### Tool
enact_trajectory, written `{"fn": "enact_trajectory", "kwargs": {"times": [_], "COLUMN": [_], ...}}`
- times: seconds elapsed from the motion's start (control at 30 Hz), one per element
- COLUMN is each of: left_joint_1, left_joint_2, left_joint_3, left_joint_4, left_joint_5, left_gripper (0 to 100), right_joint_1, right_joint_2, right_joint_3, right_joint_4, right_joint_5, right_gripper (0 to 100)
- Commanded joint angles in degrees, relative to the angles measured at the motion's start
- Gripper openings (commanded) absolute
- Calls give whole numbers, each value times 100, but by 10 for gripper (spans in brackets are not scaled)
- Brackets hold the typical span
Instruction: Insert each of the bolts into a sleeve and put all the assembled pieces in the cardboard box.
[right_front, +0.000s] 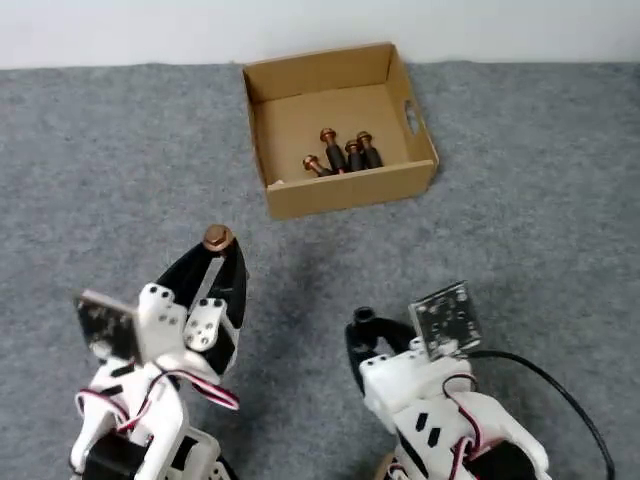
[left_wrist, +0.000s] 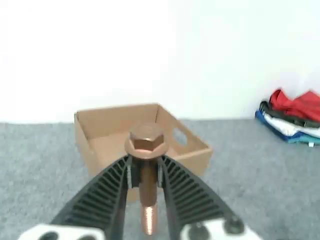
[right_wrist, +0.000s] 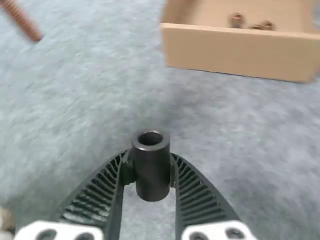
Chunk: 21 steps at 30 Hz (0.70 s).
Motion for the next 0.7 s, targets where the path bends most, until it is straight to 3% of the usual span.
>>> {"fn": "enact_trajectory", "kwargs": {"times": [0.0,0.1,0.23,0.37,0.67], "left_joint_1": [44,62,580,1160,1609], "left_joint_2": [9,-97,-114,-114,-114], "left_joint_3": [13,13,13,13,13], "left_joint_4": [-229,-229,-220,-246,-255], "left_joint_5": [334,1125,1767,1855,1864], "left_gripper": [5,5,5,5,5], "right_joint_1": [-330,-514,-769,-778,-787], "right_joint_2": [66,75,75,75,75], "right_joint_3": [88,246,334,343,334], "right_joint_4": [-470,-796,-1059,-1262,-1270], "right_joint_5": [176,202,519,563,1011], "right_gripper": [8,8,8,8,8]}}
